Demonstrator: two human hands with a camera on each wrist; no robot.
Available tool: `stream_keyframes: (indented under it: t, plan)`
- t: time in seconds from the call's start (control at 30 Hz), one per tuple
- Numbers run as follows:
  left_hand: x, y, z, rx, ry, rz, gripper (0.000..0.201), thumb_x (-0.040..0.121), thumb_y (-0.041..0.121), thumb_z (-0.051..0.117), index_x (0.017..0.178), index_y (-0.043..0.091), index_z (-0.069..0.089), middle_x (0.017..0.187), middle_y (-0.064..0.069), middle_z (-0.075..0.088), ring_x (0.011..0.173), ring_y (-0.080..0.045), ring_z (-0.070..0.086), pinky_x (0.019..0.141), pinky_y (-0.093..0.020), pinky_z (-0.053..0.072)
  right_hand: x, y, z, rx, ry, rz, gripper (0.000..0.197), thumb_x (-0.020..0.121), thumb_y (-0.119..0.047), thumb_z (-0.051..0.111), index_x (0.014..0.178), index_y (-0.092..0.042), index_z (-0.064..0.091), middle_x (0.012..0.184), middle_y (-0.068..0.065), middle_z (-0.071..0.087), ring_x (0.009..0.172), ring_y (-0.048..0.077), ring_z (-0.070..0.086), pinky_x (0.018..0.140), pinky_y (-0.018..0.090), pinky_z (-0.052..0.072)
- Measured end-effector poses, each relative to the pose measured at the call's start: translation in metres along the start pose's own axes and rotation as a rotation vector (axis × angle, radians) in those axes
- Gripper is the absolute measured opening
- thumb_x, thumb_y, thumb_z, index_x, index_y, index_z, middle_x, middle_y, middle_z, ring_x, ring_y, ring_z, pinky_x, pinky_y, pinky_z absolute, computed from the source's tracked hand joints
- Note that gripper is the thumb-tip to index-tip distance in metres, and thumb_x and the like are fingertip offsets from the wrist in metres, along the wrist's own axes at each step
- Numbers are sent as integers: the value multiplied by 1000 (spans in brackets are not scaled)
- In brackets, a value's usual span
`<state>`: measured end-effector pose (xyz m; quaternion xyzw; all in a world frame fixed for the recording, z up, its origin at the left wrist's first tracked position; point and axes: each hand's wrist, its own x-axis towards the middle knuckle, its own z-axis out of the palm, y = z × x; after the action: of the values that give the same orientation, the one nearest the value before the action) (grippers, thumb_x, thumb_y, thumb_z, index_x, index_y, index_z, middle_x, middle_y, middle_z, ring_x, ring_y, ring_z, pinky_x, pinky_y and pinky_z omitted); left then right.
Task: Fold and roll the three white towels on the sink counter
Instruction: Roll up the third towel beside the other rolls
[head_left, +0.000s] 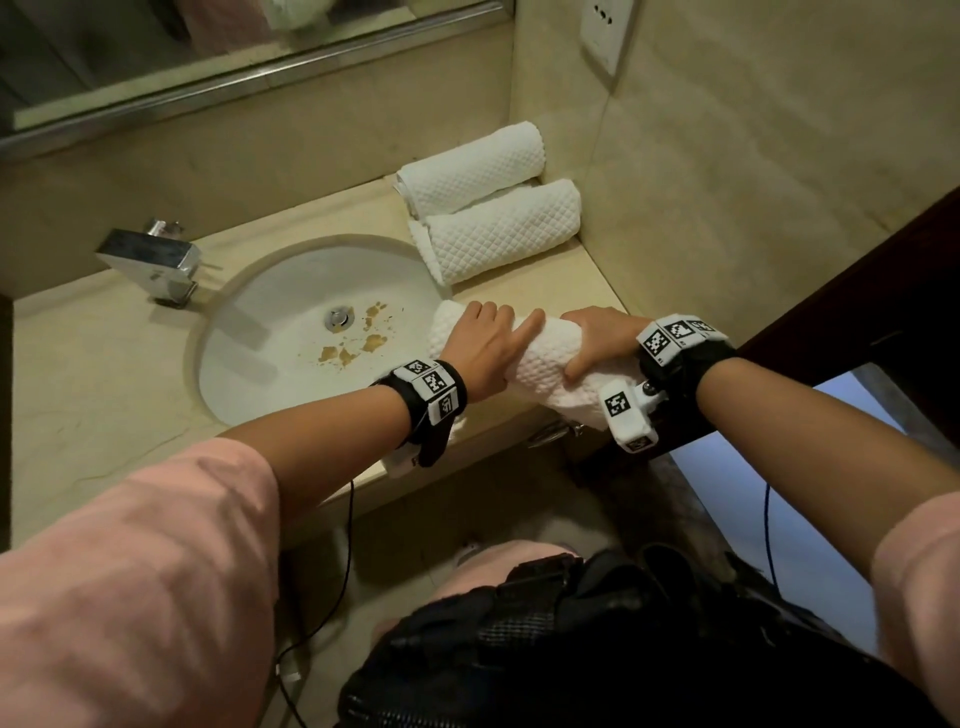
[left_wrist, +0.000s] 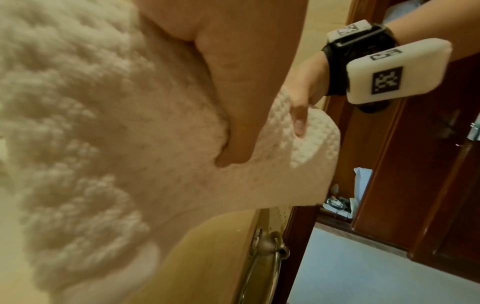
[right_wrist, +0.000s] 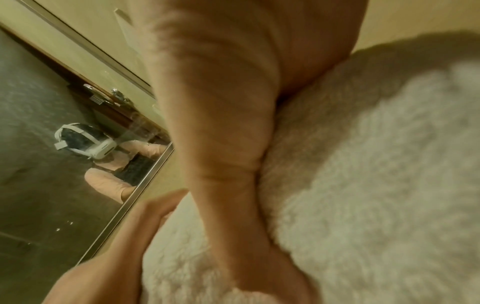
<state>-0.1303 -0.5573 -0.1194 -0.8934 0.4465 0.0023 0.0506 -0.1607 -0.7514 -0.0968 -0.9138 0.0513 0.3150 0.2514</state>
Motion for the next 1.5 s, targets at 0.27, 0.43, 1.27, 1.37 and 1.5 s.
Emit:
stream_keyframes:
  t: [0.27, 0.43, 1.27, 1.37, 1.5]
  plan:
    - [12, -20, -15, -111, -84, -83, 78, 60, 46, 75, 125, 25, 39, 99, -4, 62, 90, -28, 58, 81, -39, 42, -4, -8, 18, -282, 312, -58, 89, 48, -60, 83, 120, -21, 47, 109, -1, 60, 97, 22, 59, 81, 39, 51]
    - [12, -29, -21, -251, -189, -131, 86, 55, 46, 80, 127, 24, 39, 101, -3, 65, 87, -25, 60, 66, -30, 44, -8, -5, 40, -573, 584, -122, 105, 47, -64, 80, 132, -15, 42, 113, 7, 57, 99, 26, 56, 83, 39, 45]
    - [-23, -59, 0, -427, -352, -78, 109, 47, 63, 81, 136, 30, 27, 121, 2, 53, 106, -20, 55, 93, -41, 48, 2, -23, 38, -372, 346, -28, 78, 53, -45, 82, 118, -27, 43, 100, -1, 62, 90, 22, 60, 74, 39, 53]
    - [-30, -49, 12, -268, -188, 2, 123, 46, 71, 75, 144, 27, 14, 124, -6, 49, 103, -24, 54, 88, -42, 50, 2, -15, 32, -300, 253, -5, 81, 52, -47, 82, 121, -28, 44, 104, -1, 65, 91, 24, 61, 77, 40, 53]
    - [-31, -41, 20, -246, -199, 43, 124, 53, 67, 77, 147, 27, 6, 124, -10, 49, 103, -27, 55, 86, -44, 51, 2, -8, 29, -270, 178, 5, 80, 53, -45, 83, 122, -28, 46, 107, 1, 65, 94, 24, 61, 79, 37, 52]
